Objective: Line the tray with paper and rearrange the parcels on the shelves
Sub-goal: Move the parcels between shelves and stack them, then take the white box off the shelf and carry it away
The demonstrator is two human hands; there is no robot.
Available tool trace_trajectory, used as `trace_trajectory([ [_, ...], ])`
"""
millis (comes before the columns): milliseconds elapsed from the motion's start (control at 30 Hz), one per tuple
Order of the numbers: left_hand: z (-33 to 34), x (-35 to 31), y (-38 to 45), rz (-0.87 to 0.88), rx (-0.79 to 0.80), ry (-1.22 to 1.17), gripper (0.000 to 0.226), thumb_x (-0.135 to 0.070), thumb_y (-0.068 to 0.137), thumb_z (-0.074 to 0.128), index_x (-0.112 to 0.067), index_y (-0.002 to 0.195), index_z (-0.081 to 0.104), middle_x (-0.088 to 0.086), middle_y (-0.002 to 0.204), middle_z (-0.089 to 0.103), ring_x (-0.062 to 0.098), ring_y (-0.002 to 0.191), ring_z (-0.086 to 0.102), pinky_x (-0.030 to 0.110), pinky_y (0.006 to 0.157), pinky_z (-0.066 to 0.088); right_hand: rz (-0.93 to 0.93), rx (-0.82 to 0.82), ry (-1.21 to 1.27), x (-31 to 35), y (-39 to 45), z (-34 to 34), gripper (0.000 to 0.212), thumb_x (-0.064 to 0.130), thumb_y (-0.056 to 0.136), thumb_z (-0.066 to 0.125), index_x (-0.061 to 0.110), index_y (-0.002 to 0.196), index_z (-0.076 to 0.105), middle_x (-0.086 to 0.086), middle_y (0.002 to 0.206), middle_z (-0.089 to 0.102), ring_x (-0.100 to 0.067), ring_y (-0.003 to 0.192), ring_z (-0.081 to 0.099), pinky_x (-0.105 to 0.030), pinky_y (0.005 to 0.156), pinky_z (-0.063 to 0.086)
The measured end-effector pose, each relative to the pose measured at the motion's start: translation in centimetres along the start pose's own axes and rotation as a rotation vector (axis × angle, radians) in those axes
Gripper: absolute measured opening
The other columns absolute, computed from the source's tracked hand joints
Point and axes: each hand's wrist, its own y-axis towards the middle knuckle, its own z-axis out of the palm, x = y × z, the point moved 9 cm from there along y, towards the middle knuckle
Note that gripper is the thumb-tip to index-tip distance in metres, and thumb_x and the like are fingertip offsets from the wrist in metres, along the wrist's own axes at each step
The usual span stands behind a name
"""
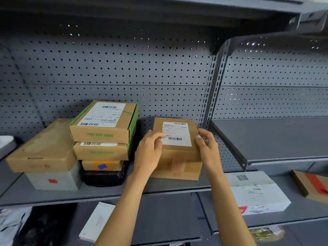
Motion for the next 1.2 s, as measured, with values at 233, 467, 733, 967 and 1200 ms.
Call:
trace_trajectory([
  [233, -8.6, -1.2, -3.5, -0.03, -0.146, -0.253, 0.018, -0.011, 0.1, 0.056, -0.018, 0.103, 0.073, -0.007, 0.088, 0.073, 0.0, 0.079, 0.069, 0.019, 0.067, 0.054, -0.362, -0.024, 0.086, 8.7, -5.1, 3.7, 0.024, 0.016, 0.105, 0.045, 0.017, 0.109, 0.068, 0.01, 0.108, 0.069, -0.007, 0.105, 0.063, -0.03, 0.093, 0.049],
  [467, -23.9, 1.2, -9.5, -0.09, -0.492, -0.377, 0.022, -0.016, 0.095, 0.069, -0.021, 0.08, 0.053, 0.006, 0.062, 0.052, 0.011, 0.057, 0.045, 0.026, 0.058, 0.038, -0.468, 0.393, 0.339, 15.3, -12.9, 15.7, 0.03, 0.006, 0.105, 0.04, 0.007, 0.086, 0.063, -0.004, 0.064, 0.059, -0.011, 0.061, 0.056, -0.021, 0.065, 0.045],
  [733, -42.3, 7.1, -18.9, -0.145, -0.825, -0.349, 0.02, -0.016, 0.096, 0.067, -0.013, 0.082, 0.053, 0.002, 0.062, 0.043, 0.007, 0.056, 0.038, 0.019, 0.057, 0.033, -0.402, 0.774, 0.484, 19.7, -26.1, 32.6, 0.036, 0.008, 0.108, 0.038, 0.012, 0.082, 0.064, 0.005, 0.05, 0.055, -0.009, 0.051, 0.051, -0.019, 0.057, 0.042],
  [967, -57.7, 13.4, -27.3, -0.178, -0.967, -0.297, 0.019, -0.014, 0.096, 0.066, -0.013, 0.081, 0.055, -0.006, 0.057, 0.048, 0.006, 0.054, 0.042, 0.014, 0.054, 0.037, -0.323, 0.965, 0.571, 22.1, -39.7, 46.2, 0.037, 0.009, 0.107, 0.04, 0.013, 0.082, 0.066, 0.003, 0.055, 0.058, -0.011, 0.054, 0.055, -0.022, 0.06, 0.046],
  [1200, -69.7, 22.2, -34.8, -0.312, -1.005, -0.264, 0.019, -0.015, 0.097, 0.065, -0.012, 0.082, 0.053, -0.005, 0.058, 0.05, 0.007, 0.055, 0.045, 0.015, 0.054, 0.038, -0.106, 1.125, 0.622, 21.4, -50.3, 59.6, 0.038, 0.009, 0.107, 0.038, 0.014, 0.081, 0.066, 0.004, 0.056, 0.058, -0.01, 0.054, 0.056, -0.019, 0.059, 0.05],
])
